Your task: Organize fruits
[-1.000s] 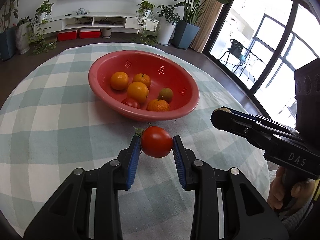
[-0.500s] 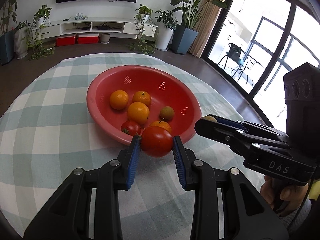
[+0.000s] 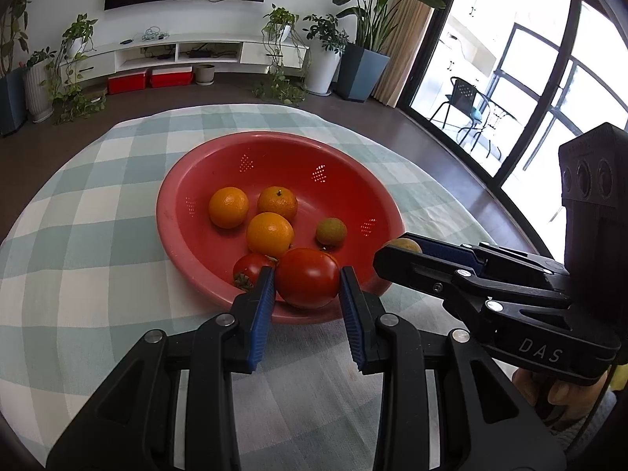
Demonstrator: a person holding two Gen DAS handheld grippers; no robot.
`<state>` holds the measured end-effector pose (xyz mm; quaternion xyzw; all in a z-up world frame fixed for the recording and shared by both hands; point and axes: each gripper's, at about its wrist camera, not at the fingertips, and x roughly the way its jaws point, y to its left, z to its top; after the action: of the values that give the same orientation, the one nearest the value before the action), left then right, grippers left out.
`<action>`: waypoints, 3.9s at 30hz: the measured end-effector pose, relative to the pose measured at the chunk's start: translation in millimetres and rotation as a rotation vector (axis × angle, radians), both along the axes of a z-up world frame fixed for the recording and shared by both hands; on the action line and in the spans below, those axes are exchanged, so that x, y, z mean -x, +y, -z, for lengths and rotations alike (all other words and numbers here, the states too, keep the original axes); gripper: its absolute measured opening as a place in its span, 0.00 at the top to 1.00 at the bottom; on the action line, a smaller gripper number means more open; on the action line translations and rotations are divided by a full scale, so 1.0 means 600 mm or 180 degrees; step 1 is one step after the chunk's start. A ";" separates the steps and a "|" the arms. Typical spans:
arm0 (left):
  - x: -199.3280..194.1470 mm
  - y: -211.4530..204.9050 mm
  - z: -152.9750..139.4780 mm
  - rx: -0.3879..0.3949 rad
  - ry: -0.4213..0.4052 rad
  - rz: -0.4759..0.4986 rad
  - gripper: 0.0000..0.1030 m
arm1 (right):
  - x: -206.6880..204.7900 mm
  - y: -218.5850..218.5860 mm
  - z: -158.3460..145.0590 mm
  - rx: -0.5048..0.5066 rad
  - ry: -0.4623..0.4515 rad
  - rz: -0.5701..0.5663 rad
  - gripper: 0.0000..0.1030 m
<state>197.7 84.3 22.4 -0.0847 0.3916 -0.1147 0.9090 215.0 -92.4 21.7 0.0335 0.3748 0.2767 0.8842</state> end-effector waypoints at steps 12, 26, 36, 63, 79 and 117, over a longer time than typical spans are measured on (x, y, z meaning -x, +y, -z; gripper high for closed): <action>-0.024 0.008 0.012 -0.0014 0.0013 -0.0050 0.70 | -0.030 0.011 0.014 0.0095 0.0027 0.0010 0.69; -0.036 0.009 0.018 -0.0180 -0.0045 -0.0142 0.70 | -0.050 0.023 0.026 0.0184 -0.0010 0.0023 0.69; -0.036 0.010 0.017 -0.0288 -0.0102 -0.0231 0.61 | -0.055 0.026 0.030 0.0231 -0.0064 0.0061 0.69; 0.031 0.026 -0.022 -0.0324 -0.0376 -0.0547 0.15 | 0.014 -0.019 -0.012 0.0064 -0.0279 0.0218 0.52; 0.135 -0.018 -0.032 -0.0463 -0.0503 -0.0579 0.12 | 0.120 -0.050 0.006 -0.0068 -0.0303 0.0299 0.47; 0.227 -0.088 -0.059 -0.0730 -0.0718 -0.0539 0.05 | 0.193 -0.081 0.028 -0.0002 -0.0328 0.0370 0.44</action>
<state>61.5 31.3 57.8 0.0003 0.2893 -0.0012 0.9572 98.9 -140.8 5.1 0.0413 0.3262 0.2263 0.9169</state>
